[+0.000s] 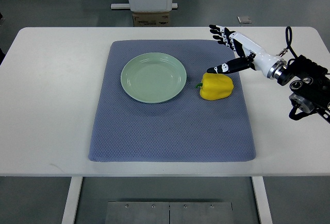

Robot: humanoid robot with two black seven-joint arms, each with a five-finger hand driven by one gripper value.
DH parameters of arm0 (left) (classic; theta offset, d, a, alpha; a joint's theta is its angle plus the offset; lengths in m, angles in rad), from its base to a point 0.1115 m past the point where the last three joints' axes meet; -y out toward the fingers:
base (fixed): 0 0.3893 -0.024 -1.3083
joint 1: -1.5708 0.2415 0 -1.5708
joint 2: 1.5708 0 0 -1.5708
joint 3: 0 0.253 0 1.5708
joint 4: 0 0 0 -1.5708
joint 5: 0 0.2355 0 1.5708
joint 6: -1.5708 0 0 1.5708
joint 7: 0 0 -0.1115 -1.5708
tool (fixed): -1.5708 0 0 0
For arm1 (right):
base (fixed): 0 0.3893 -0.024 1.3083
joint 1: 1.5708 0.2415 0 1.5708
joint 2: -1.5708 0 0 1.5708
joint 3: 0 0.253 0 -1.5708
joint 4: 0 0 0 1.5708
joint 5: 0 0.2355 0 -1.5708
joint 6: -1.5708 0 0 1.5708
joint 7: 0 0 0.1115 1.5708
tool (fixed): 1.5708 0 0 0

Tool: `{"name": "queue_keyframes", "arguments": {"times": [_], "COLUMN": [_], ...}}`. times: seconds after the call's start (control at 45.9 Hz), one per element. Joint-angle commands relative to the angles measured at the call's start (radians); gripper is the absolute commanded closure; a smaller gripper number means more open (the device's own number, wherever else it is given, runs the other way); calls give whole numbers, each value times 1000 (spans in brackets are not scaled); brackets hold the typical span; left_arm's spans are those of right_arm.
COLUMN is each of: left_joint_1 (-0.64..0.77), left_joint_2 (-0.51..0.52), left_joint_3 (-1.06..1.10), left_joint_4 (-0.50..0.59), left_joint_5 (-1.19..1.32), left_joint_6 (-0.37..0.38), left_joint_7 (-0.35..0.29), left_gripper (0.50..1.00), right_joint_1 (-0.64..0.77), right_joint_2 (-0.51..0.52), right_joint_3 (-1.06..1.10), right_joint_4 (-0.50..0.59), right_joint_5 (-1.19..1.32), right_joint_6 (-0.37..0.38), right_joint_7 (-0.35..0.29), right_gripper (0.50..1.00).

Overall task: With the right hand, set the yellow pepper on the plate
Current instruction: 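Reach the open right hand down over the yellow pepper, then close the right hand fingers around the yellow pepper and lift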

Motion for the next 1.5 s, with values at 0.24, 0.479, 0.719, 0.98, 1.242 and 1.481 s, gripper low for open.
{"name": "queue_keyframes", "arguments": {"times": [0.24,0.479,0.719,0.98,1.242,1.481], "left_joint_1": [0,0,0,0,0,0], "left_joint_2": [0,0,0,0,0,0], "left_joint_3": [0,0,0,0,0,0], "left_joint_4": [0,0,-1,0,0,-1], "left_joint_5": [0,0,0,0,1,0], "left_joint_6": [-1,0,0,0,0,0], "left_joint_7": [0,0,0,0,0,0], "left_gripper": [500,500,500,500,500,500], "right_joint_1": [36,53,53,50,40,39], "right_joint_2": [0,3,28,58,66,66], "right_joint_3": [-117,-166,-206,-212,-231,-235], "right_joint_4": [-1,-8,-34,-60,-94,-96], "right_joint_5": [-109,-154,-181,-181,-181,-181], "right_joint_6": [-24,-32,-67,-89,-89,-89], "right_joint_7": [26,23,18,17,20,23], "right_gripper": [509,509,511,515,594,638]}}
